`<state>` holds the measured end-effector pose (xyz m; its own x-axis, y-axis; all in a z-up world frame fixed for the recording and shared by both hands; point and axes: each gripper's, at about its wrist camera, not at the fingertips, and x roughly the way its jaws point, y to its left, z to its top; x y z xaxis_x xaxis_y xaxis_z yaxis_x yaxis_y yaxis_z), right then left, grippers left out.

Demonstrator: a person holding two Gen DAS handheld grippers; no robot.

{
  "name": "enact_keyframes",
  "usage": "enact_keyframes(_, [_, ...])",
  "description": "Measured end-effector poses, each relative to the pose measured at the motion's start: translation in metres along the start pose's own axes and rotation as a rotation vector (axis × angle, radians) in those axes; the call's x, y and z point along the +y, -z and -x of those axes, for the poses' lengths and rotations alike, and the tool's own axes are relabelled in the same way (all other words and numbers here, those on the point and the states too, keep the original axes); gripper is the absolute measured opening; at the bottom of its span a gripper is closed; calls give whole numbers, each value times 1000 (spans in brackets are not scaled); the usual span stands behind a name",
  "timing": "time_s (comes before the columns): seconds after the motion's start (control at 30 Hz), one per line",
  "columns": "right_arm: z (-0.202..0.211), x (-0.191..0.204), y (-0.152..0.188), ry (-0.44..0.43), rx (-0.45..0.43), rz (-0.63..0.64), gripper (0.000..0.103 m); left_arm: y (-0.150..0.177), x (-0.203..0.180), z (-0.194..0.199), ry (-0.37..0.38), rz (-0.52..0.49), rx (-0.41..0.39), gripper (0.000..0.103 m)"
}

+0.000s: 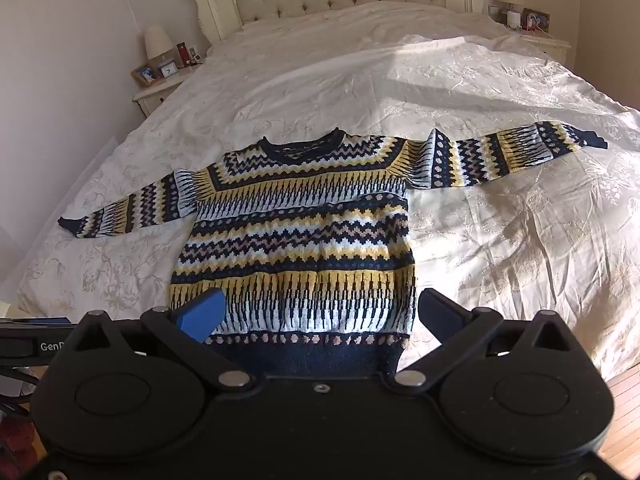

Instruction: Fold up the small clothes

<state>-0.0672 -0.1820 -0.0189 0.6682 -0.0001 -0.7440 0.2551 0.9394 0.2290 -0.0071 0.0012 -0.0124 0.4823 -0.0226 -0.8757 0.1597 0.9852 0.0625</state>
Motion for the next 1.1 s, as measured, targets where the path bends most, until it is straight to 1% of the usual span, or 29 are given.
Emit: enact_keyframes(1.1, [-6, 17, -6, -24, 3, 26, 102, -4, 16, -2, -3, 13, 3, 84])
